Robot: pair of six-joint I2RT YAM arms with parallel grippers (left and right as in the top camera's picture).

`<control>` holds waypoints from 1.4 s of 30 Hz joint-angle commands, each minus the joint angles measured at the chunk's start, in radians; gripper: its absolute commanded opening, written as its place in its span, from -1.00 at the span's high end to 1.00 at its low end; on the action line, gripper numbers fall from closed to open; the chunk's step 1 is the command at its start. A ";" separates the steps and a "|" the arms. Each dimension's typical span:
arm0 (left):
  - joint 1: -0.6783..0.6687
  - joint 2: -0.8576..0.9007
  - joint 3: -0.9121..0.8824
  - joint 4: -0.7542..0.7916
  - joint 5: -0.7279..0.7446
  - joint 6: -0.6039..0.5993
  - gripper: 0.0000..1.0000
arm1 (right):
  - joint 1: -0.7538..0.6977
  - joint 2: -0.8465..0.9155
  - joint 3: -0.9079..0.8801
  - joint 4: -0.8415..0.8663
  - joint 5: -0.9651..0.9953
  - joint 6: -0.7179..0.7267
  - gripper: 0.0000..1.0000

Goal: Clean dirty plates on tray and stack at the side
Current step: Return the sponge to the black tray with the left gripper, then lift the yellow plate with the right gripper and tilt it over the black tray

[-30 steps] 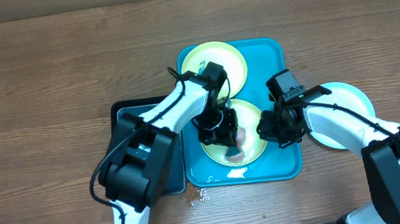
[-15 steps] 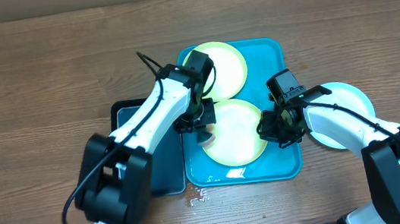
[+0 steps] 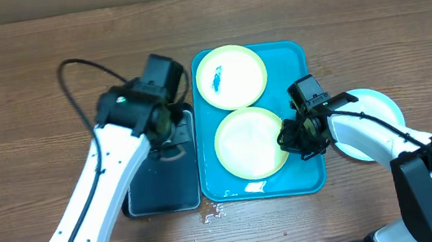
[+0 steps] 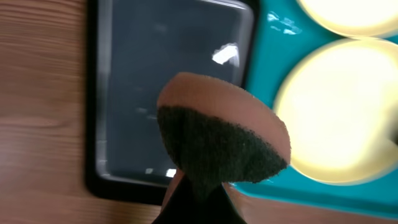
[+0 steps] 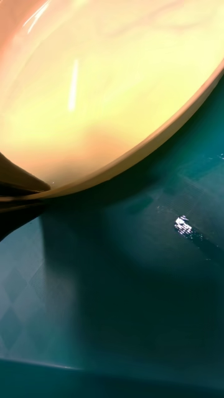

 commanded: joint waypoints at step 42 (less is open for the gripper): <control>0.282 -0.359 0.246 -0.054 0.123 0.093 -1.00 | 0.575 -0.052 0.463 -0.035 0.762 -0.128 0.92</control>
